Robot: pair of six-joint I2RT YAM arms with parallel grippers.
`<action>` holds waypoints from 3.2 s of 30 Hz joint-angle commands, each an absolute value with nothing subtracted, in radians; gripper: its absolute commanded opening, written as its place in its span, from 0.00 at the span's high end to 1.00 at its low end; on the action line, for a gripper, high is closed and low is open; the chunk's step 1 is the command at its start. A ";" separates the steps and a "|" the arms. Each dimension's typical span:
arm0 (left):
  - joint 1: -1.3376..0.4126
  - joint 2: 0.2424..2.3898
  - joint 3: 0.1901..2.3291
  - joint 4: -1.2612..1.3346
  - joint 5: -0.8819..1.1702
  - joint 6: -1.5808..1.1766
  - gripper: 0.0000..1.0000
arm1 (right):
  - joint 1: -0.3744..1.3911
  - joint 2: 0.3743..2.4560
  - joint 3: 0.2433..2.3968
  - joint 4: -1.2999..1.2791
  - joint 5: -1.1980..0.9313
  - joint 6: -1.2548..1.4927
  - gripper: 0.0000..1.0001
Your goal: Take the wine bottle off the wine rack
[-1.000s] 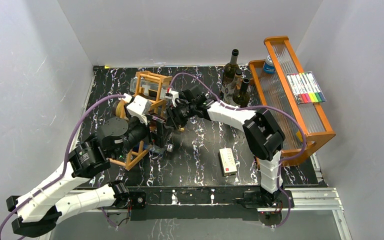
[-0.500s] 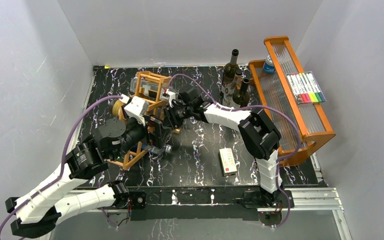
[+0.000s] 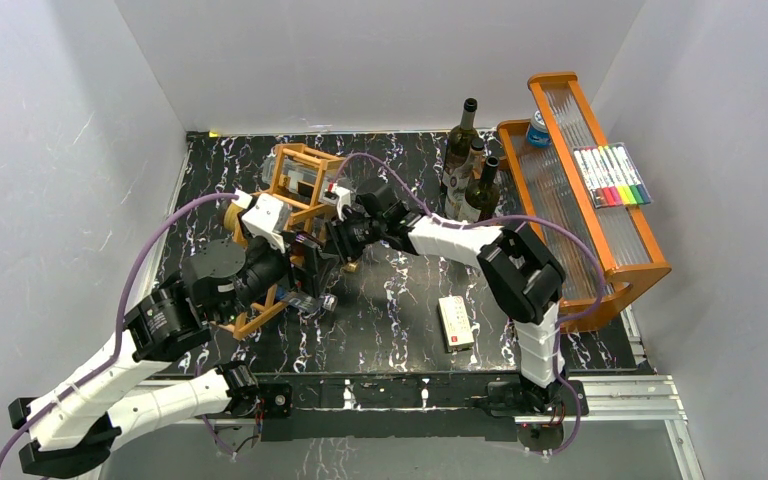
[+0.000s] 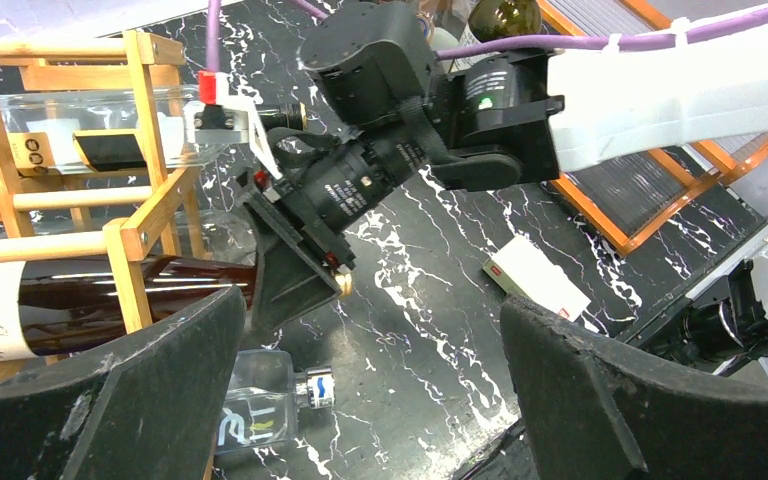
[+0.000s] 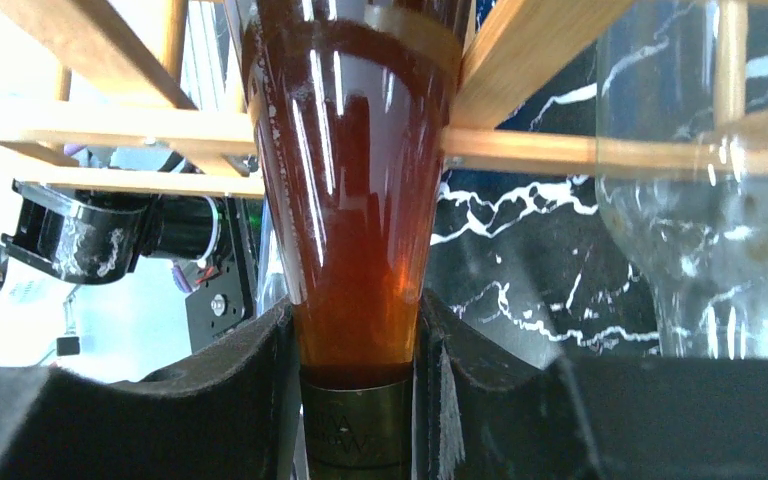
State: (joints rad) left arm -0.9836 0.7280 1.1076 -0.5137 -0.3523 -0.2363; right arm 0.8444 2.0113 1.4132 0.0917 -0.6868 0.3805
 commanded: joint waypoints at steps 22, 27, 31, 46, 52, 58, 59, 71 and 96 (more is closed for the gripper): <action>-0.983 0.729 1.090 -0.497 -0.358 -0.246 0.02 | 0.711 1.653 1.138 0.137 -0.923 0.282 1.00; -0.983 0.739 1.086 -0.487 -0.355 -0.244 0.02 | 0.683 1.574 1.100 0.074 -0.948 0.250 1.00; -0.982 0.749 1.083 -0.473 -0.348 -0.242 0.02 | 0.655 1.525 1.065 0.073 -0.985 0.265 1.00; -0.983 0.754 1.081 -0.459 -0.334 -0.257 0.02 | 0.561 1.404 0.963 0.129 -1.117 0.406 1.00; -0.983 0.778 1.090 -0.447 -0.316 -0.251 0.02 | 0.535 1.354 0.934 0.121 -1.135 0.448 1.00; -0.982 0.814 1.125 -0.449 -0.295 -0.203 0.02 | 0.508 1.303 0.910 0.065 -1.143 0.449 1.00; -0.982 0.821 1.135 -0.456 -0.284 -0.181 0.02 | 0.504 1.292 0.907 0.057 -1.143 0.451 1.00; -0.982 0.973 1.230 -0.523 0.077 0.289 0.02 | 0.486 1.175 0.910 -0.063 -1.116 0.463 1.00; -0.985 1.285 1.001 -0.073 0.534 0.571 0.02 | 0.487 1.066 1.051 -0.468 -1.098 0.324 1.00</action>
State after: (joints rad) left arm -0.9840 1.2560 1.0321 -0.2039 0.4397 0.5659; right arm 0.4908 1.1564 0.9020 -0.6861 -0.8387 0.4236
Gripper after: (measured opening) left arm 0.981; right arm 0.470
